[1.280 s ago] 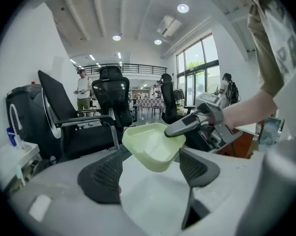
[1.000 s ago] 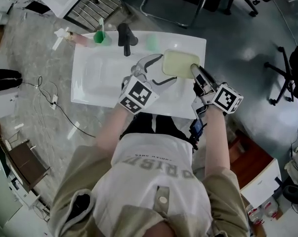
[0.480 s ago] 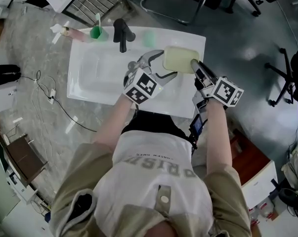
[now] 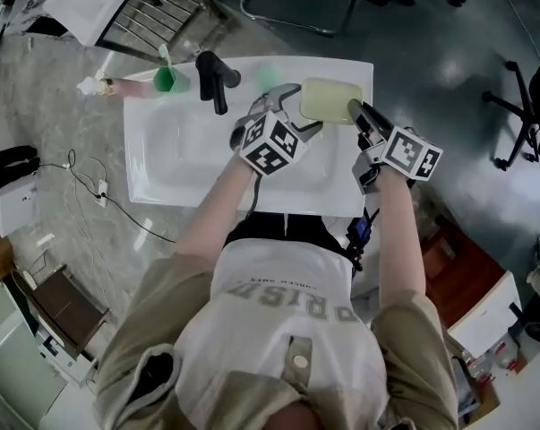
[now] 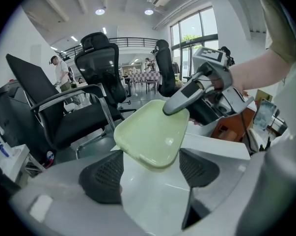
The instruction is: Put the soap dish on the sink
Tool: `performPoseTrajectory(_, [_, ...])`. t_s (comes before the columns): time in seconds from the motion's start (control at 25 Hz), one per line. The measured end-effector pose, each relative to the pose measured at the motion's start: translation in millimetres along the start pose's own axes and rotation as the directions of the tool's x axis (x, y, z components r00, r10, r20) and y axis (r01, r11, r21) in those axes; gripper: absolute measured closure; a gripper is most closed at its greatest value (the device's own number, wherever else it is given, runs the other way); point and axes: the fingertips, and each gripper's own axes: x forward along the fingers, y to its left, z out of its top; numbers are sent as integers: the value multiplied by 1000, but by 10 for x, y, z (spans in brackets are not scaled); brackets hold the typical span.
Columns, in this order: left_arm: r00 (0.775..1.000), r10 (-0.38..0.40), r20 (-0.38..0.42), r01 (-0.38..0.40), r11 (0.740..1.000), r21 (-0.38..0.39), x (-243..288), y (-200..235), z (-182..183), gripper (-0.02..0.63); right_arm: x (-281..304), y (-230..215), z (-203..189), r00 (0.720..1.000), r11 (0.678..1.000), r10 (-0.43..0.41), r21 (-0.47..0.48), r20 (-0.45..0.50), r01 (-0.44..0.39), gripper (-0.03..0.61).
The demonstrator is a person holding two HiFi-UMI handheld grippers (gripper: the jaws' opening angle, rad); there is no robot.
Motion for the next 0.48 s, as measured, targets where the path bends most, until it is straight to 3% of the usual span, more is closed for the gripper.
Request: performPoseTrajectory(0.48, [990,-52,-134,48,998,-31,439,201,-262,241,330,-375,-16,994,994,-99,43,-51,101,511])
